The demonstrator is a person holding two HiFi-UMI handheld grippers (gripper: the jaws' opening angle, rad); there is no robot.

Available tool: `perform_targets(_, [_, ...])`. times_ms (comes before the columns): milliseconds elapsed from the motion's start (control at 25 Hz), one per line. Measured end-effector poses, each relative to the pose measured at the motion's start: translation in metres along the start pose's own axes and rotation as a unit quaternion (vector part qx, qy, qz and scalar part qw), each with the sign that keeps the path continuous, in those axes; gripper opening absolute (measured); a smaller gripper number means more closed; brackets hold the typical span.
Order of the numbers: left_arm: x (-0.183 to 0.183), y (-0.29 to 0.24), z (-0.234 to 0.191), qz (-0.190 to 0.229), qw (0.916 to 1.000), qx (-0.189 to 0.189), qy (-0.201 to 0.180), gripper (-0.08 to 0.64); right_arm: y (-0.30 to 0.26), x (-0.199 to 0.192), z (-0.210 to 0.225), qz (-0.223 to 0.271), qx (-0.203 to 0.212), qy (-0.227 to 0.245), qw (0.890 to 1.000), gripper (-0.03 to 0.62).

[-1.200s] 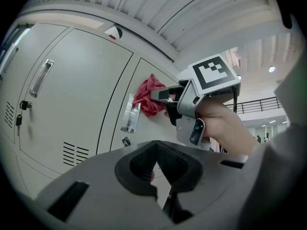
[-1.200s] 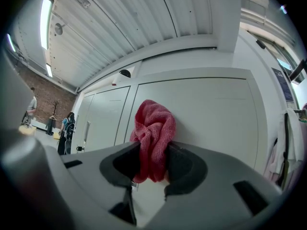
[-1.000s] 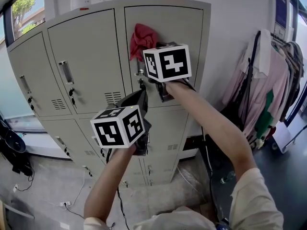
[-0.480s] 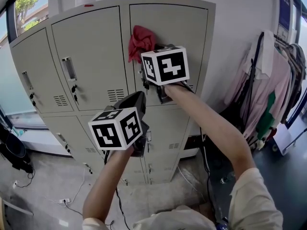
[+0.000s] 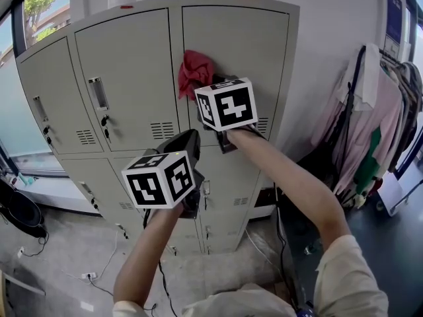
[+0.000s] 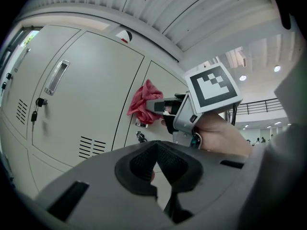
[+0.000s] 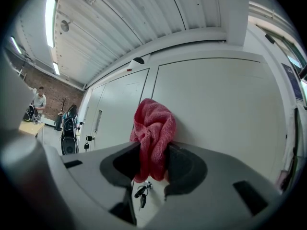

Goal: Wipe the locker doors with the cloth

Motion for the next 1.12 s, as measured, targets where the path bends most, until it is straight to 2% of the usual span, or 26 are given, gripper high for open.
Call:
perform_targets(400, [-0.004,-0.003,0.006,-0.005,1.0,-0.005,0.002,0.003,0.002,-0.008,0.002,-0.009,0.007,0.003,1.0,0.141])
perform_targets(1120, [-0.011,-0.013,0.03,-0.014,0.9994,-0.031,-0.002,0.003,0.035,-0.021,0.041,-0.017,-0.028,-0.011,0.999,0.143])
Point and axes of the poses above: the fingertips, and each gripper's own axes: y backward along the fingers, z to its right, x out of its top, the point moved 1 cm from there along y, backward along the fingers, and after that the axes turned 14 degrees about x, right-handed, at the moved point
